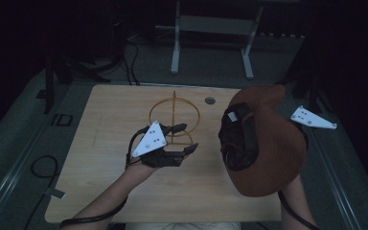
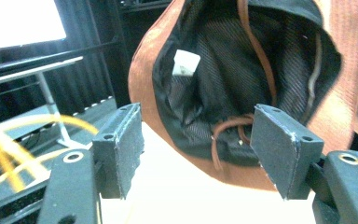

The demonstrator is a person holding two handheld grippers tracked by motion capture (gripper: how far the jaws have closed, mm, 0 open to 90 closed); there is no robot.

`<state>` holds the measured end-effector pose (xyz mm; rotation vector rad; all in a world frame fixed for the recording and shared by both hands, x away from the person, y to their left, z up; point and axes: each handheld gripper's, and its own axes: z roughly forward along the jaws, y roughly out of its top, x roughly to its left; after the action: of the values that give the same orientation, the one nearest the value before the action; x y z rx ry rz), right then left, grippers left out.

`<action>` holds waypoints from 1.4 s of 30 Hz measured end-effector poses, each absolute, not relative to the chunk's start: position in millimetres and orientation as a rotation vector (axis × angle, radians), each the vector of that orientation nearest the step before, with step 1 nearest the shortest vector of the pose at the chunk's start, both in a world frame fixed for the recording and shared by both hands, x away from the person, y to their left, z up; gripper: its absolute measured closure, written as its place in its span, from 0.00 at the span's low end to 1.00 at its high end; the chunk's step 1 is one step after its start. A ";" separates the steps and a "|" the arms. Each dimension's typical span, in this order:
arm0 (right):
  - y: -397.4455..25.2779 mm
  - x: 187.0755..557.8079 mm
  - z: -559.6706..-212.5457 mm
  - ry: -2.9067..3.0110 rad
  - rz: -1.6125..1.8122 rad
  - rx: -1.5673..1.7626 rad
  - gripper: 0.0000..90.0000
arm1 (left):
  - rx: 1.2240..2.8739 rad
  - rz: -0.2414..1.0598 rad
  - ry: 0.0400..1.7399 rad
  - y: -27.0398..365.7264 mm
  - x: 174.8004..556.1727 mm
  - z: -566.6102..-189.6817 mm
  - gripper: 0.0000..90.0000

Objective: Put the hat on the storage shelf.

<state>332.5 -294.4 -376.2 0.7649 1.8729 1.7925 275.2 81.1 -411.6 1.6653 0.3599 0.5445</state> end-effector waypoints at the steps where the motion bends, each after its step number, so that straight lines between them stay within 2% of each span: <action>1: -294.2 334.6 -376.2 1.872 1.788 0.773 0.98 | 1.662 0.540 0.369 84.9 273.8 -414.3 0.39; 17: -278.9 377.8 -375.1 1.872 1.741 0.861 0.98 | 1.674 0.552 0.522 144.6 257.2 -469.2 0.39; 29: -250.5 410.6 -359.8 1.871 1.697 0.867 0.98 | 1.638 0.588 0.699 190.0 244.3 -522.3 0.39; 36: -229.9 428.9 -334.8 1.847 1.674 0.839 0.98 | 1.619 0.603 0.742 201.4 239.3 -534.9 0.39; 42: -194.9 435.1 -307.8 1.855 1.648 0.753 0.98 | 1.608 0.613 0.754 206.7 236.6 -537.4 0.39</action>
<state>435.1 -194.9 -307.8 0.7535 1.8548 1.6484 236.6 206.7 -537.4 1.6084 0.7539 0.6127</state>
